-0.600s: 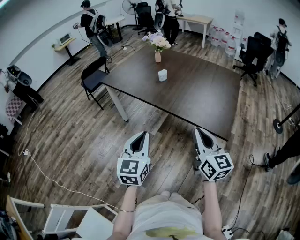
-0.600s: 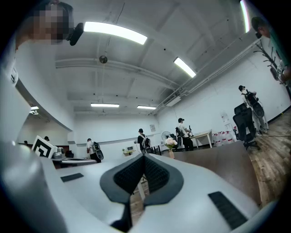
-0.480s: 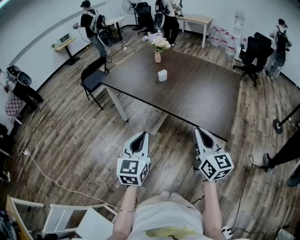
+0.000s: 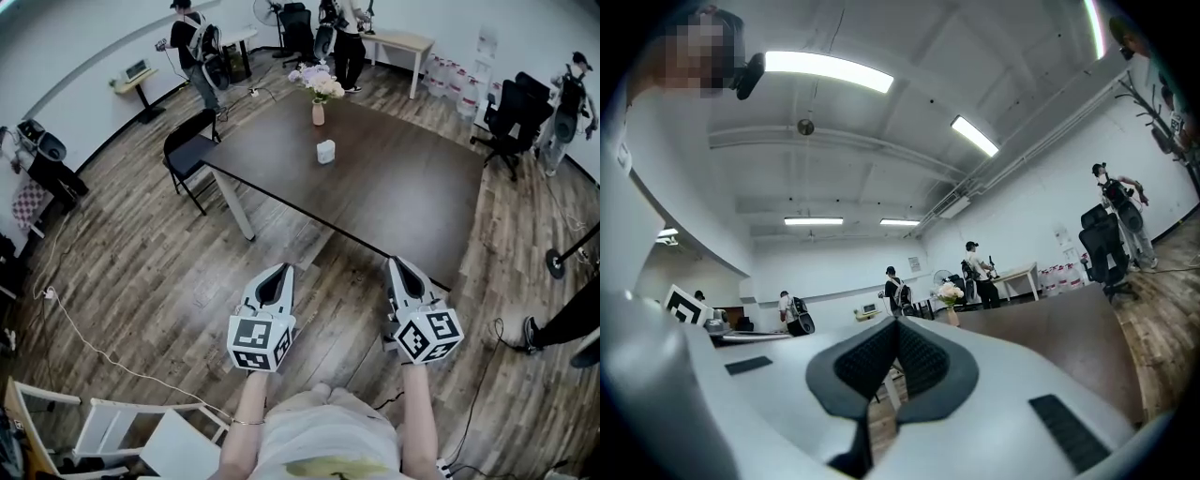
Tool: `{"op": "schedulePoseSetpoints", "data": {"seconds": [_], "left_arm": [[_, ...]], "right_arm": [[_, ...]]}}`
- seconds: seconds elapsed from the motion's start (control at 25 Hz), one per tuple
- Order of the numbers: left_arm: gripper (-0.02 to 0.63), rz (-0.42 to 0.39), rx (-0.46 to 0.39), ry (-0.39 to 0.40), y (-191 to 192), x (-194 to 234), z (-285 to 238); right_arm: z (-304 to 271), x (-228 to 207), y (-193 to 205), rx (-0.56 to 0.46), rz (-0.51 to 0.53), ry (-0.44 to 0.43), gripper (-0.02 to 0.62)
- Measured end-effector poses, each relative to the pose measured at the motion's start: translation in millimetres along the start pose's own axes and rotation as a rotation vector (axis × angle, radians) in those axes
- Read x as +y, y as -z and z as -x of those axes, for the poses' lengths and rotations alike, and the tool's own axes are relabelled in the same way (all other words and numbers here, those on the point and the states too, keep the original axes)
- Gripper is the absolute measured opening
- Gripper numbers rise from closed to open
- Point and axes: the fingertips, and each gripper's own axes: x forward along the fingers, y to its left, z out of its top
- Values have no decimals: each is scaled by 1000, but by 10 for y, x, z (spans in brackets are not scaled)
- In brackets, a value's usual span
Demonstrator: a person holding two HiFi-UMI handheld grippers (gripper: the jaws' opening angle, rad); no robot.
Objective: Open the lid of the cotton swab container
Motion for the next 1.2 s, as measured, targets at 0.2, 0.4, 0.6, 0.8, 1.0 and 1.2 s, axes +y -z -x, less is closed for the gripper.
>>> {"op": "schedulePoseSetpoints", "data": {"seconds": [0.2,0.4,0.6,0.8,1.0,1.2], "left_arm": [[23,19,6,-37,61,-60,29],[23,43,35,-65,193,-97,3],[23,37,40,-79,225,14,-146],[23,39,45,-76,209,203,-476],[23,40,38,-79,172,570,-861],[23,43,40,-63,143,971,-1203]], "right_arm": [[-60,-2,44,19,8,-31,21],[-179,-13,154,40,-14,-63,21],[-354,-54,261,48,-26,-106,21],[-705,-217,268,53,-17,-97,21],[-1119,-457,294,62,5,-53,21],[-1493,-626,336,73,19,1,21]]}}
